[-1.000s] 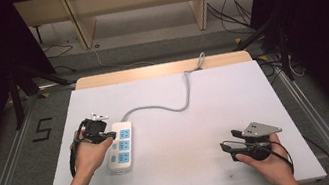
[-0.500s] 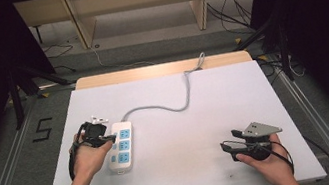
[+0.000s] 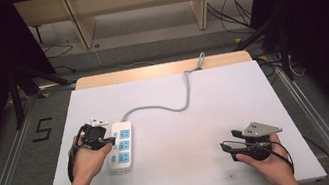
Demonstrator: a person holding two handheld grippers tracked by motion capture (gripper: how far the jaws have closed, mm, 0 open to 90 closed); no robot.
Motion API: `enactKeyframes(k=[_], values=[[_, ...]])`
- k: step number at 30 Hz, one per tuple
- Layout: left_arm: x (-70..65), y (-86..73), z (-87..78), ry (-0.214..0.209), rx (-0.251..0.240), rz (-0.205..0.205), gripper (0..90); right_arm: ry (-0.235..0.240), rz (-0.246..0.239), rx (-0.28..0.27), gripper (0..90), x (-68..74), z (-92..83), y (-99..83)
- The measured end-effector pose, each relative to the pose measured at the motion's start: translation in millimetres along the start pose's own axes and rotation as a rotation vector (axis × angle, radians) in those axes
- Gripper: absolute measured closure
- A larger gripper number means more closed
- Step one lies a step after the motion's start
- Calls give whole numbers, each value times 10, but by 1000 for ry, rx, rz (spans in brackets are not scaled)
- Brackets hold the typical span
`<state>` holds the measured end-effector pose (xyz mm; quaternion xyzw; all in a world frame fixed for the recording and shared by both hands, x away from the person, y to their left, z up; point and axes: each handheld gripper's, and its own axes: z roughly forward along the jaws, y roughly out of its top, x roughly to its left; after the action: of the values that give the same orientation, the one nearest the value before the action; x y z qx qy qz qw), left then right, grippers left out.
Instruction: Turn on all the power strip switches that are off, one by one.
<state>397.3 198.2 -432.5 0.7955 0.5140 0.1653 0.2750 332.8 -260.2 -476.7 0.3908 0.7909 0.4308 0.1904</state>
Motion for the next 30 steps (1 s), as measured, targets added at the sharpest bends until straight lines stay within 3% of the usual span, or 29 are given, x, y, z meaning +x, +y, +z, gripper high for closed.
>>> enactKeyframes(k=[30], values=[[-41,-55,-73,-8,6,22,898,0,2,1,351,-1,0,-1]])
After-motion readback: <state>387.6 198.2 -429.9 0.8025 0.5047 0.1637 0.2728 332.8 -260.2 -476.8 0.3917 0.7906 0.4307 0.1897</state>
